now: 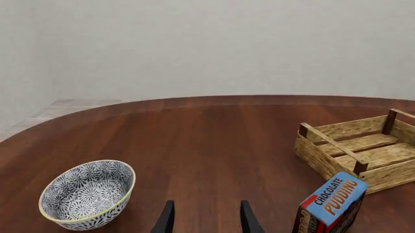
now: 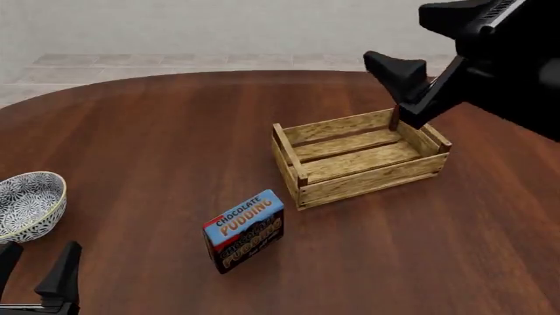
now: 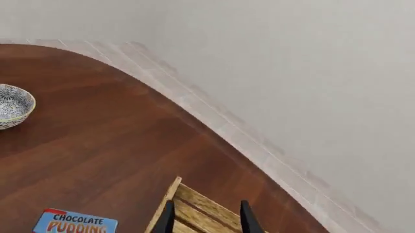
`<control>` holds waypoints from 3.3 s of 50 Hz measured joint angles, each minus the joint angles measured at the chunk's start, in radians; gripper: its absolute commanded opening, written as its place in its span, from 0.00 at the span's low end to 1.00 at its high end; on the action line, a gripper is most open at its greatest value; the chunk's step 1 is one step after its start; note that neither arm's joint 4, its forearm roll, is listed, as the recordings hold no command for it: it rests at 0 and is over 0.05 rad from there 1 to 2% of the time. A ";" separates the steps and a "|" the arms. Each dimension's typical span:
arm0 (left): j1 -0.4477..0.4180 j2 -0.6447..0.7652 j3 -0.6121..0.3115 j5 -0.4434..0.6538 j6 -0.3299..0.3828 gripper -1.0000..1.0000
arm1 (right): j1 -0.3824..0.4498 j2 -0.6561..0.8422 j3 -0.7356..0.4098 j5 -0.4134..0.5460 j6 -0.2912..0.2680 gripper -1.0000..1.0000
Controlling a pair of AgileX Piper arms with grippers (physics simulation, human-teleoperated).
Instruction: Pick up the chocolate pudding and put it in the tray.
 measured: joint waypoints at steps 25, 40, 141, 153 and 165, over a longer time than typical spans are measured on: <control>0.000 0.000 0.000 0.000 0.000 1.00 | 0.286 0.340 -0.426 0.358 -0.263 1.00; 0.000 0.000 0.000 0.000 0.000 1.00 | 0.376 0.462 -0.562 0.547 -0.406 1.00; 0.000 0.000 0.000 0.000 0.000 1.00 | 0.322 0.728 -0.570 0.799 -0.917 1.00; 0.000 0.000 0.000 0.000 0.000 1.00 | 0.352 0.744 -0.584 0.785 -0.892 1.00; 0.000 0.000 0.000 0.000 0.000 1.00 | 0.386 0.757 -0.579 0.761 -0.856 1.00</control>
